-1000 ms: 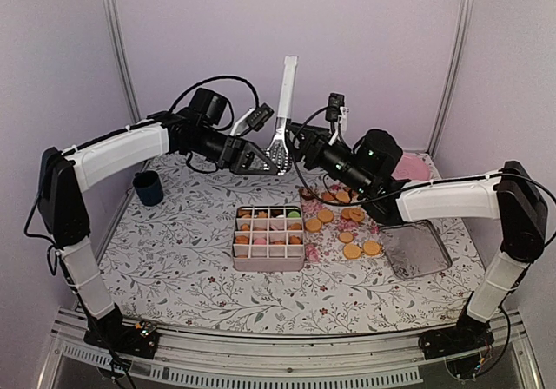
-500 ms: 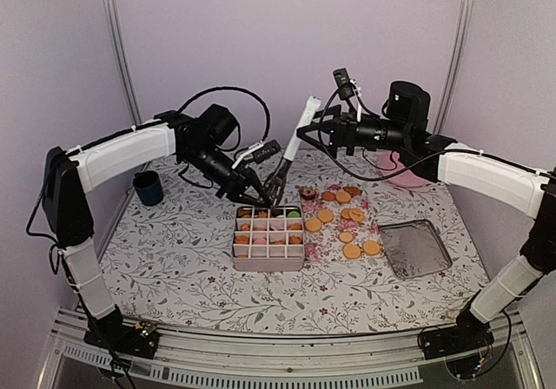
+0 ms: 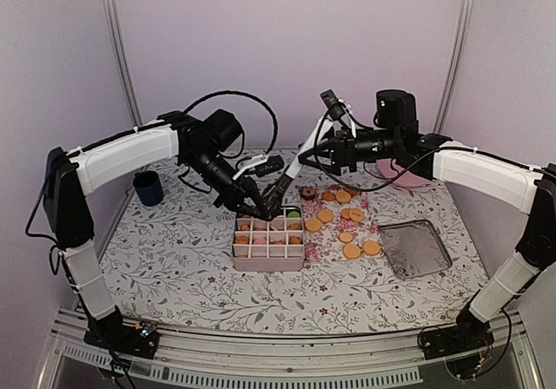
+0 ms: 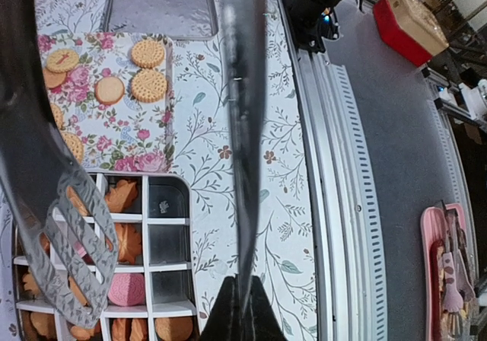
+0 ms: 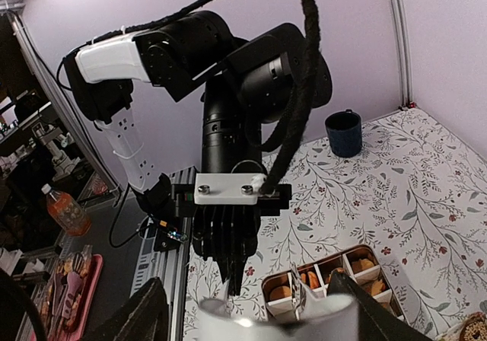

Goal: Pack the cookies
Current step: Pass from the left arm to the right

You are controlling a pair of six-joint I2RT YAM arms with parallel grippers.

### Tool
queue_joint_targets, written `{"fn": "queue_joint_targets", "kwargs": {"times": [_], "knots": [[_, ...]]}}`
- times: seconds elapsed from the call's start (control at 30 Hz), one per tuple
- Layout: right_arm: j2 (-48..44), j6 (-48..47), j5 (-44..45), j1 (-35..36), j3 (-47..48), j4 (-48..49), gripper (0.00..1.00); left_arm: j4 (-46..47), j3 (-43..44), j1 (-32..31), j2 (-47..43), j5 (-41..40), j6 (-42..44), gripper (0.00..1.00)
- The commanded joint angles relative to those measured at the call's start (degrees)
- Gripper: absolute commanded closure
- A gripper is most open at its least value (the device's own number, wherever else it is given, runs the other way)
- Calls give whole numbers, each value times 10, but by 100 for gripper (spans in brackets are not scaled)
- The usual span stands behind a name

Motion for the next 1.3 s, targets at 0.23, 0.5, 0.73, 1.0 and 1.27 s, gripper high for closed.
{"fn": "queue_joint_targets", "kwargs": {"times": [0.23, 0.5, 0.73, 1.0, 1.27], "knots": [[35, -4, -91, -17, 35, -21, 43, -29, 43, -11, 8, 8, 29, 100], [39, 5, -93, -11, 37, -11, 48, -37, 43, -13, 20, 7, 31, 100], [53, 14, -94, 4, 37, -6, 53, -33, 56, -13, 27, 2, 22, 100], [37, -8, -29, 1, 33, -43, 68, -19, 58, -12, 25, -32, 10, 100], [-29, -30, 85, -6, -16, -59, 70, 16, 51, 7, 22, -97, -37, 43]]}}
